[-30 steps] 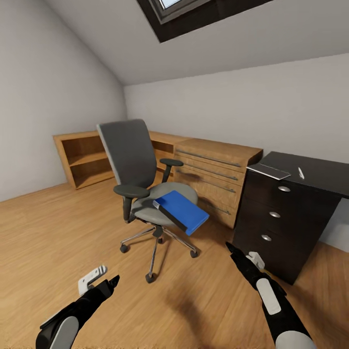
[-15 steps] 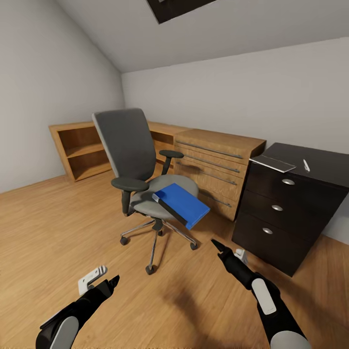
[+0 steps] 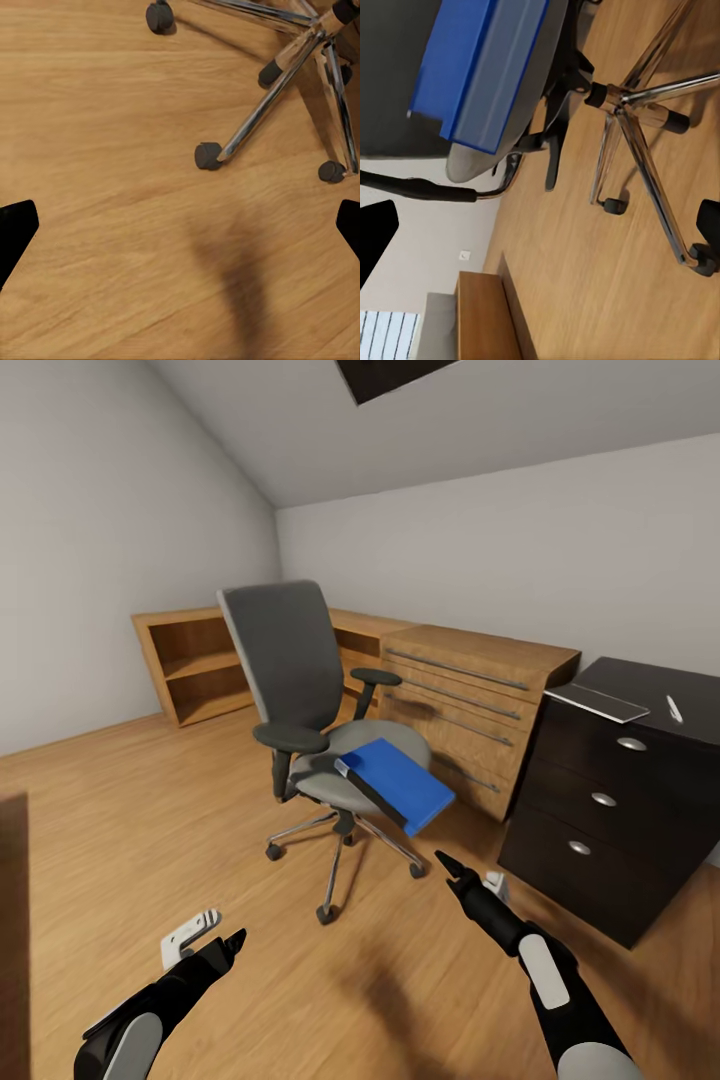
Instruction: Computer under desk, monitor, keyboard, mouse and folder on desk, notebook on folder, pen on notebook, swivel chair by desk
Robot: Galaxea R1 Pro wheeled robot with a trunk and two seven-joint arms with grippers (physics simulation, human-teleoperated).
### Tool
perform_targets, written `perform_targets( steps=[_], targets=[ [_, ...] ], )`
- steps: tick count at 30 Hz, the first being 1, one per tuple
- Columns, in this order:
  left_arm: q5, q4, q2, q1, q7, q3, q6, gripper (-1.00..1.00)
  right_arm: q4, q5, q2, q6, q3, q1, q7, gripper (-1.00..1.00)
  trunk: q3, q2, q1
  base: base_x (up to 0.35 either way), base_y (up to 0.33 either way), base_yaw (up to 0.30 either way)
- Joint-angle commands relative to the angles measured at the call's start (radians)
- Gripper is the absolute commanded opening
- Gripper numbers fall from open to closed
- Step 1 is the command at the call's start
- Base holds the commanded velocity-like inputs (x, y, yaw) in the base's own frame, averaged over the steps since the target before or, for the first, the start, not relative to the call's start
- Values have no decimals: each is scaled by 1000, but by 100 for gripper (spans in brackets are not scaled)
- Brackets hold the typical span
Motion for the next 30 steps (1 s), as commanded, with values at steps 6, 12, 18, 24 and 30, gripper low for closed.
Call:
perform_targets(
  steps=[6,12,18,24,30],
  targets=[
    [11,-1,0,-1,9,0,3,100,1,-3,-1,7,-5,-1,2,100,-2,0,0,223,0,25],
    [12,3,0,-1,9,0,3,100,1,2,-2,6,-4,-1,2,100,-2,0,0,44,0,3],
    [11,6,0,0,9,0,3,100,2,3,-3,5,-4,-1,1,100,-2,0,0,91,21,0],
    [13,6,0,-1,9,0,3,100,2,1,-1,4,-5,-1,1,100,-2,0,0,178,38,0],
    [13,7,0,-1,9,-1,3,100,2,1,-1,4,-4,-1,0,100,-2,0,0,116,27,0]
  ],
)
